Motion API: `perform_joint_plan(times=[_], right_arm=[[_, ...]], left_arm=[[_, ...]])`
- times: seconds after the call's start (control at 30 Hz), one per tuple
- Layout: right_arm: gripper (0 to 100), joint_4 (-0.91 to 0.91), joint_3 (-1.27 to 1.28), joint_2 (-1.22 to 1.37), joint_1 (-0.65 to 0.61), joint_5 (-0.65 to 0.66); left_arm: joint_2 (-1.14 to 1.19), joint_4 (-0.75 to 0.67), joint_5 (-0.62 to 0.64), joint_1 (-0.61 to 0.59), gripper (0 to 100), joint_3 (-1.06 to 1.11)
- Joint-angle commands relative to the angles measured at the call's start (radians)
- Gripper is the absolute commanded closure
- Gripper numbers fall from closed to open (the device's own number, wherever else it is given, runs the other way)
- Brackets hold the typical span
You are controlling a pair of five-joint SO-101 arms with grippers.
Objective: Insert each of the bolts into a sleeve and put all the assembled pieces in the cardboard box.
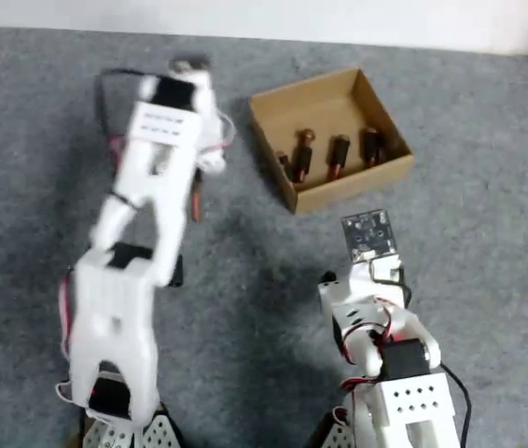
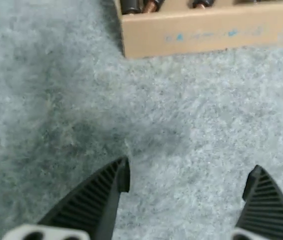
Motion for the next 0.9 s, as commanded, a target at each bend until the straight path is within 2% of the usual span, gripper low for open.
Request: perform_joint_plan(times=[0.0, 0.2, 0.33, 0.47, 0.57, 0.7, 0.87], right_arm=[[66.6, 0.002, -0.056, 0.001, 0.001, -0.081], [66.6, -0.035, -0.176, 0.001, -0.213, -0.084], [66.6, -0.035, -0.288, 0.002, -0.432, -0.12], [66.6, -0.093, -0.351, 0.048, -0.621, -0.184], [66.6, -0.159, -0.351, 0.196, -0.673, -0.201], [66.6, -0.255, -0.41, 0.467, -0.682, -0.377], [66.6, -0.262, -0.618, 0.803, -0.679, -0.569]], left_arm=[[-0.338, 0.017, 0.008, -0.082, 100, 0.096], [-0.708, 0.017, -0.002, -0.357, 100, 0.302], [-0.897, 0.017, -0.014, -0.572, 100, 0.516], [-1.064, 0.015, -0.058, -0.72, 100, 0.727], [-1.205, -0.041, -0.057, -0.812, 100, 0.857], [-1.411, -0.152, -0.002, -0.863, 100, 1.049], [-1.592, -0.279, 0.008, -0.866, 100, 1.231]])
